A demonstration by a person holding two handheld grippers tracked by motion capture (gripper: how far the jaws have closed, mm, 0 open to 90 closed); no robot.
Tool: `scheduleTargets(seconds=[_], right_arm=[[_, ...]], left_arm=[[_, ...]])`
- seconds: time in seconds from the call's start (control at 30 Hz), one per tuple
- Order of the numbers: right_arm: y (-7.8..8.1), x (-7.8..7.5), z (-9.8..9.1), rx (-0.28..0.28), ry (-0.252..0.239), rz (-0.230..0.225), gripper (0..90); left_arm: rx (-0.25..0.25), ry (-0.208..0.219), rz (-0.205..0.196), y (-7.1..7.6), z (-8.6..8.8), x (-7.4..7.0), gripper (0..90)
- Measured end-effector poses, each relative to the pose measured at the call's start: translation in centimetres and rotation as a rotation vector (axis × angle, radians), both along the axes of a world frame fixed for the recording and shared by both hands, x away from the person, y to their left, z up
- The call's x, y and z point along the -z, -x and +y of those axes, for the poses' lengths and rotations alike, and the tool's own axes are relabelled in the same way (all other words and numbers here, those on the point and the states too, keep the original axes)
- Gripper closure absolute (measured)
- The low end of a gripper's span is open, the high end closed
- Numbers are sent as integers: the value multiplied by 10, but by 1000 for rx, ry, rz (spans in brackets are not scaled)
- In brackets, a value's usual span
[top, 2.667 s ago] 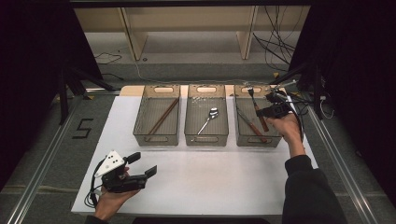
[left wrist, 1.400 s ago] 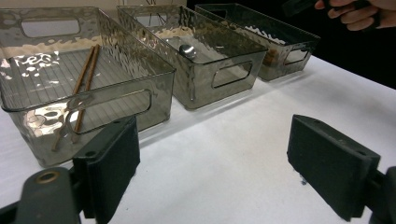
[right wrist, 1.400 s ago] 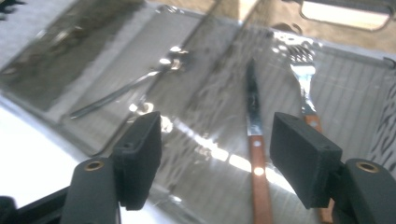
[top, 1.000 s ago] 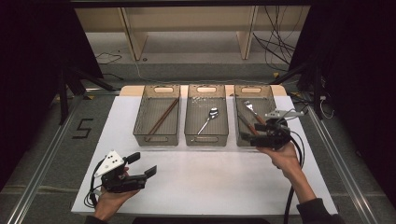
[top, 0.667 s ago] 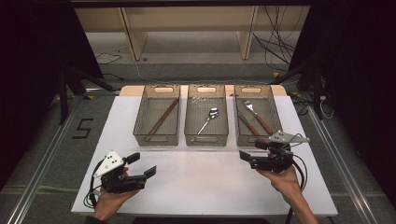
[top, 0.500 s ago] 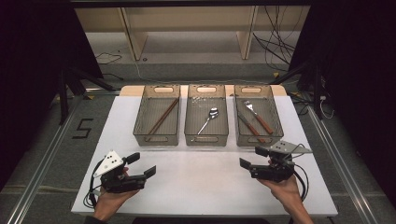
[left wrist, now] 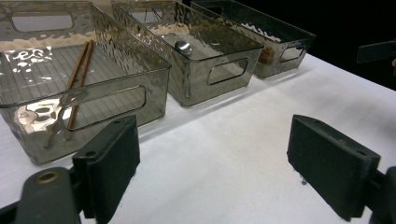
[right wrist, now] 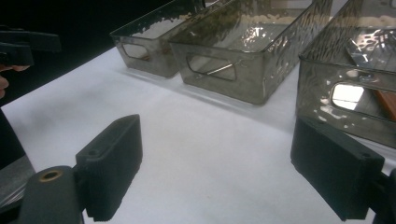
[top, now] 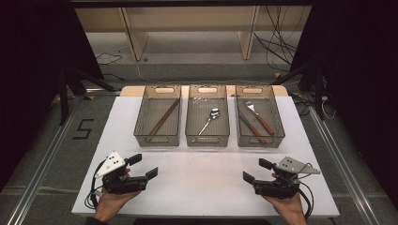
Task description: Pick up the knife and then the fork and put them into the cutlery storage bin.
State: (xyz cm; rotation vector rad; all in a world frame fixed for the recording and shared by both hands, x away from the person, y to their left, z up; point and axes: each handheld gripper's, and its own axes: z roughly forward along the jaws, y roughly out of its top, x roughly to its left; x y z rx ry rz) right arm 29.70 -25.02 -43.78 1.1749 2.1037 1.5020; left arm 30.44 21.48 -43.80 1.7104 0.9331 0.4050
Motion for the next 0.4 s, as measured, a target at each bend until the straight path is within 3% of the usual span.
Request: scheduleTargets(seconds=[0.4], right_arm=[[1, 1, -2, 21, -3, -20, 174]], left_arm=[[5, -2, 3, 0, -1, 0, 166]])
